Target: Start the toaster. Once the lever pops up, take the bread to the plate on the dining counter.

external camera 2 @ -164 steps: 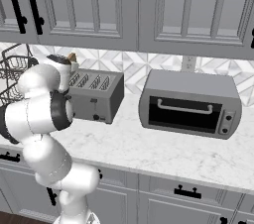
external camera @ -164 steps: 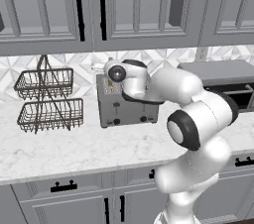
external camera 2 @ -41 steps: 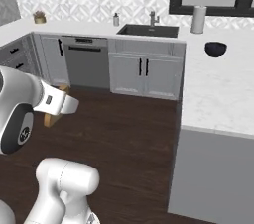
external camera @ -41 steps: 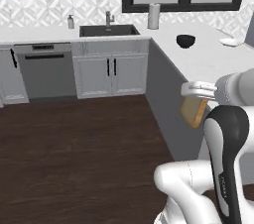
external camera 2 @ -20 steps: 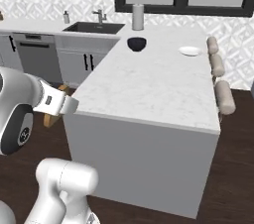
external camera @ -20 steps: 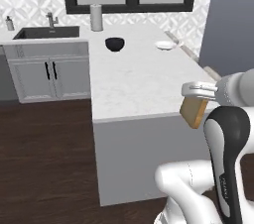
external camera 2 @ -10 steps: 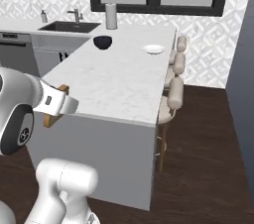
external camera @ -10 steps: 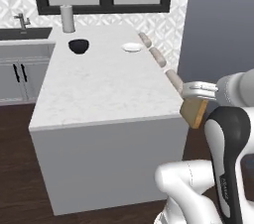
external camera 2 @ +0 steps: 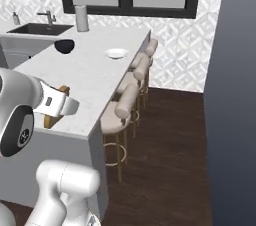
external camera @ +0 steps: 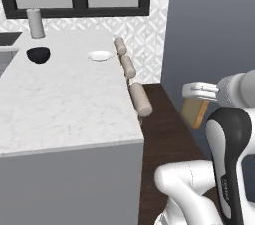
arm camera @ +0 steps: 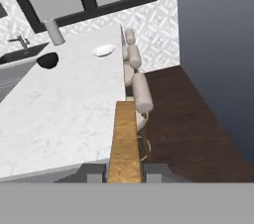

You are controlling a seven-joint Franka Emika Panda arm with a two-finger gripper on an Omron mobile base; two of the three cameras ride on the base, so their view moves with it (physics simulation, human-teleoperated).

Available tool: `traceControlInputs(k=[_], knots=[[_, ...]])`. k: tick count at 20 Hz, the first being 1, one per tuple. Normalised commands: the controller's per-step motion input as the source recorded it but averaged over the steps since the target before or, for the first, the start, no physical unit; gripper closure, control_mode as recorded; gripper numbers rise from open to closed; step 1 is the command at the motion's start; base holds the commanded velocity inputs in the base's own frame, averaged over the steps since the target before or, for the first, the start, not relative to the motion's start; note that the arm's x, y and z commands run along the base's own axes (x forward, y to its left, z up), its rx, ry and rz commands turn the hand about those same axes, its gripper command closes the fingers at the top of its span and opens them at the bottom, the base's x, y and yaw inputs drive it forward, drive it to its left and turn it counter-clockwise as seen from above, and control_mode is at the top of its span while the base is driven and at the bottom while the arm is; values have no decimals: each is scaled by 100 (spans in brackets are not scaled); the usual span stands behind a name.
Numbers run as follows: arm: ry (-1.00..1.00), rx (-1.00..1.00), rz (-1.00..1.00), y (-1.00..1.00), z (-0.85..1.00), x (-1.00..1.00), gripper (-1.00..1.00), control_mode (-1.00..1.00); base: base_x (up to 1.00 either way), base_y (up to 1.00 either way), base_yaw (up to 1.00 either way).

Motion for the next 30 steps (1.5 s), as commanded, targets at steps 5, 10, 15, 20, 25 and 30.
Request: traceControlInputs(k=[5,10,15,20,25,30], knots=[[0,0,0,0,0,0,100,100,57,-100,2],[0,0,0,0,0,0,100,100,83,-100,5],[0,0,0,0,0,0,100,100,100,-100,17],[0,0,0,0,0,0,100,100,100,-93,26],[0,0,0,0,0,0,100,100,100,-56,42],[0,0,0,0,0,0,100,100,100,-27,55]])
